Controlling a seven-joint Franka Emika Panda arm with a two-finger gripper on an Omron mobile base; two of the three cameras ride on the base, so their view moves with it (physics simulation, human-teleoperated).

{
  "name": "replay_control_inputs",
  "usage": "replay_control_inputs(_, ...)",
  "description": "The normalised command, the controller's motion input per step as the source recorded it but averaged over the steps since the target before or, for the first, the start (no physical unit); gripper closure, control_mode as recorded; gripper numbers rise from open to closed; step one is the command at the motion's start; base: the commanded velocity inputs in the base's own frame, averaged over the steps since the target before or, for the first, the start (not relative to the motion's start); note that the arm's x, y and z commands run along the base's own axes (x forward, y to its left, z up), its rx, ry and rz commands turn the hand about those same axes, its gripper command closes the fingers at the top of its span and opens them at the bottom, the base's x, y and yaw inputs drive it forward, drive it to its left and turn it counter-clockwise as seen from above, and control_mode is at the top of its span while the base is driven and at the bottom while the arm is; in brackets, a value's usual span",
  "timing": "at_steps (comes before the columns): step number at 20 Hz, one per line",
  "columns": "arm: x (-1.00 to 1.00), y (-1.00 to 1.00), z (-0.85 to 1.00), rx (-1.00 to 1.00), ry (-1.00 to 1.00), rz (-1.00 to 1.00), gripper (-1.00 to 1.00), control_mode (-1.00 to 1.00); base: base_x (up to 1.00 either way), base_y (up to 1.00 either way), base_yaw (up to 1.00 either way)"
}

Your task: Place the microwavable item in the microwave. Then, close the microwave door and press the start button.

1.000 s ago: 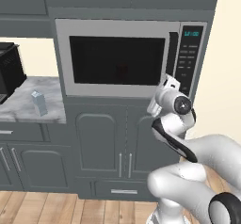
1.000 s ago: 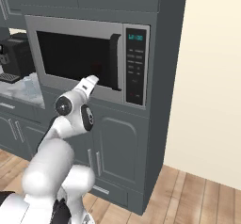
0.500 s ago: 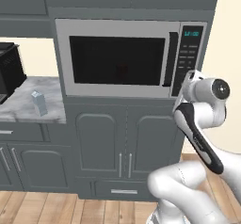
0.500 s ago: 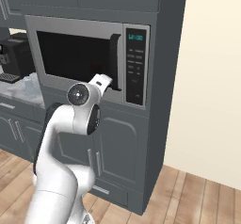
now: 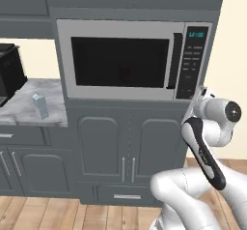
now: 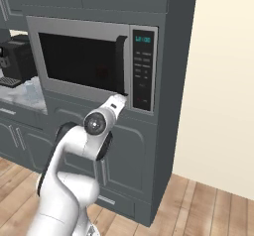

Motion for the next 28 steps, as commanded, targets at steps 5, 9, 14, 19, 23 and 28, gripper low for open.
replay_control_inputs(5,0.07,-0.51,-0.11,0.15,-0.04,0.03,-1.00,-1.00,0.00,0.00,0.00)
replay_control_inputs(9,0.33,-0.06,-0.01,0.12,0.00,0.10,-1.00,-1.00,0.00,0.00,0.00)
replay_control_inputs(14,0.42,-0.01,0.00,0.10,0.00,0.05,-1.00,-1.00,0.00,0.00,0.00)
replay_control_inputs(19,0.23,-0.18,0.03,0.07,0.00,0.00,-1.00,-1.00,0.00,0.00,0.00)
replay_control_inputs(23,0.23,-0.18,0.00,0.05,0.00,0.00,-1.00,-1.00,0.00,0.00,0.00)
replay_control_inputs(28,0.26,-0.18,0.03,0.04,0.00,0.00,-1.00,-1.00,0.00,0.00,0.00)
